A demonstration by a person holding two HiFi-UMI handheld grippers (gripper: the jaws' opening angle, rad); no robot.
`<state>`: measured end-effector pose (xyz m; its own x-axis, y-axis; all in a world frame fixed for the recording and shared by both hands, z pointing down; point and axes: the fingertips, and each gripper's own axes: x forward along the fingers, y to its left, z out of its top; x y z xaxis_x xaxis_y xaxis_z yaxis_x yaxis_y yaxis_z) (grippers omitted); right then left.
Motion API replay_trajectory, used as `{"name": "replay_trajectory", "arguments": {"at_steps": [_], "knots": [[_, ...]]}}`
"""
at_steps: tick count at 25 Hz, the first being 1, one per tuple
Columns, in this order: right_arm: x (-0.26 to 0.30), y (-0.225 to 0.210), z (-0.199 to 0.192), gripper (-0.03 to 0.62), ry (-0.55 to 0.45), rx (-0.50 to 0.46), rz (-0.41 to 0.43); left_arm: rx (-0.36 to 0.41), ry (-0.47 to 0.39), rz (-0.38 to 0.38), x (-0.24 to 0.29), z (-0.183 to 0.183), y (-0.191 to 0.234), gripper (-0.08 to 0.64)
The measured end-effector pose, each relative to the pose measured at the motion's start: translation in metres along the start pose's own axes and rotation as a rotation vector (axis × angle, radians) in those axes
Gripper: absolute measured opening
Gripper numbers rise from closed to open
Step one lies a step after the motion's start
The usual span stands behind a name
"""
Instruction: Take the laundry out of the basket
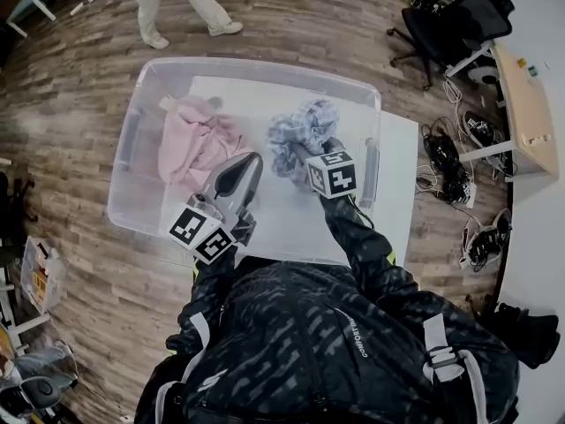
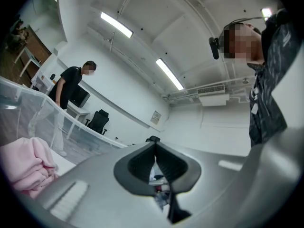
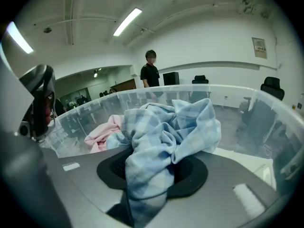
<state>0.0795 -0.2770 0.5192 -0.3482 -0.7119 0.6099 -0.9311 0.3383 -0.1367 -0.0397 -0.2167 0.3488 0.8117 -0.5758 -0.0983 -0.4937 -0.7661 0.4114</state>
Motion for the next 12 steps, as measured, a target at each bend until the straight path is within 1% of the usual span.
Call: {"name": "replay_trajectory", "arguments": {"at_steps": [5, 12], "knots": [[-0.034, 0.012, 0.028, 0.169, -0.086, 0.002, 0.032, 0.002, 0.017, 0.003, -0.002, 0.000, -0.008, 0.005], [-0.085, 0.028, 0.070, 0.169, -0.215, -0.014, 0.082, 0.026, 0.031, -0.008, 0.001, 0.001, -0.021, 0.005]]}}
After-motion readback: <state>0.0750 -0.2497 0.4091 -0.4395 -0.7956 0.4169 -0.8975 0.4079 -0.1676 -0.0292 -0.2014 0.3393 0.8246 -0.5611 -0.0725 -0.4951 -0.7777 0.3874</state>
